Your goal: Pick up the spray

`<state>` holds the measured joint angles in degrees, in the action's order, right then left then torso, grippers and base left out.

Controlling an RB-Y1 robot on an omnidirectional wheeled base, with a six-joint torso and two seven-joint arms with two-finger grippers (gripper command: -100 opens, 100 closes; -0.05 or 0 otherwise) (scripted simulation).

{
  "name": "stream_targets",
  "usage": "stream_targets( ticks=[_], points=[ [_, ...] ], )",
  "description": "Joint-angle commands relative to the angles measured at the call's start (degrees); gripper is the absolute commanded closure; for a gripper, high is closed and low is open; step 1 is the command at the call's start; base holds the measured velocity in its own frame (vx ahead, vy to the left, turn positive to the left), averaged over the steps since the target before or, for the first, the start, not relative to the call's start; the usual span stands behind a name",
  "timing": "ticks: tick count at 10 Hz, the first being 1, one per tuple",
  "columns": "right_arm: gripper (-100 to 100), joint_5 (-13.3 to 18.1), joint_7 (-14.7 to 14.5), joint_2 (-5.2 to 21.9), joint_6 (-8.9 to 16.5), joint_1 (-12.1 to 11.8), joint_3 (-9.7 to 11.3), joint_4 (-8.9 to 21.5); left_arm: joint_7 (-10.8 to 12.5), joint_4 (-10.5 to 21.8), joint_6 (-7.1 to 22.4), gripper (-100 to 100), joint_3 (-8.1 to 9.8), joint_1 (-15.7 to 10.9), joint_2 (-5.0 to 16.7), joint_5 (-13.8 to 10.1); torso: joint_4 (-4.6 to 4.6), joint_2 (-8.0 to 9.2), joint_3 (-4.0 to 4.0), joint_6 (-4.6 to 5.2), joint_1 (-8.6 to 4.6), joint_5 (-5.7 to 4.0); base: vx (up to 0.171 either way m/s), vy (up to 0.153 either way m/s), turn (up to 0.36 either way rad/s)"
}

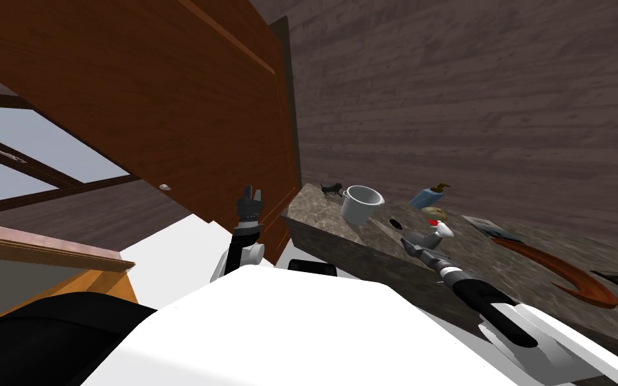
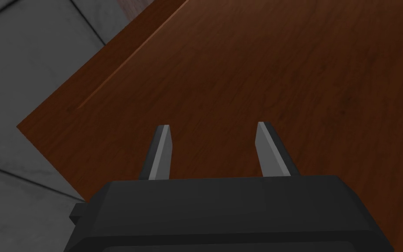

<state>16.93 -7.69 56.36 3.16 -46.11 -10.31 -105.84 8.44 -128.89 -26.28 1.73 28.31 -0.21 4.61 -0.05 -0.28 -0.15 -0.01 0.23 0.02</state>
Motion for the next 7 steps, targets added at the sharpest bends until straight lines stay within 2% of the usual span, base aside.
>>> stream_targets(
  ticks=[1, 2, 3, 5, 6, 7],
  points=[
    [-100, -0.13, 0.1, 0.31, -1.76, 1.55, 0.21, 2.86, 0.0, 0.0, 0.0, 0, 0.0, 0.0, 0.0, 0.0, 0.0, 0.0, 0.0, 0.0, 0.0, 0.0, 0.023, 0.044, 0.025],
    [-100, -0.13, 0.1, 0.31, -1.76, 1.55, 0.21, 3.34, 0.0, 0.0, 0.0, 0, 0.0, -0.01, 0.0, 0.0, 0.0, 0.02, 0.01, -0.04, -0.06, -0.01, 0.001, 0.01, 0.032],
    [-100, -0.72, 0.23, 2.56, -4.45, 4.68, 3.35, 5.98, 0.0, 0.0, 0.0, 0, 0.0, -0.01, 0.0, 0.0, 0.02, 0.1, 0.05, -0.02, -0.17, -0.04, 0.02, 0.044, -0.286],
    [-100, -0.72, 0.23, 2.56, -5.68, 6.74, 3.45, 8.91, 0.0, 0.0, 0.0, 0, 0.0, 0.0, 0.0, 0.0, 0.0, 0.02, 0.01, -0.02, 0.0, 0.0, 0.035, 0.059, -0.085],
    [-100, -1.3, 0.36, 4.82, -8.23, 8.89, 6.1, 10.62, 0.0, 0.0, 0.0, 0, 0.0, -0.01, 0.0, 0.0, 0.0, 0.01, 0.0, -0.04, -0.05, -0.01, 0.055, 0.072, -0.263],
    [-100, -1.3, 0.36, 4.82, -9.6, 10.26, 6.68, 12.14, 0.0, 0.0, 0.0, 0, 0.01, 0.01, 0.0, 0.0, -0.01, -0.05, -0.03, 0.04, 0.03, 0.0, 0.046, 0.094, -0.17]
  ],
)
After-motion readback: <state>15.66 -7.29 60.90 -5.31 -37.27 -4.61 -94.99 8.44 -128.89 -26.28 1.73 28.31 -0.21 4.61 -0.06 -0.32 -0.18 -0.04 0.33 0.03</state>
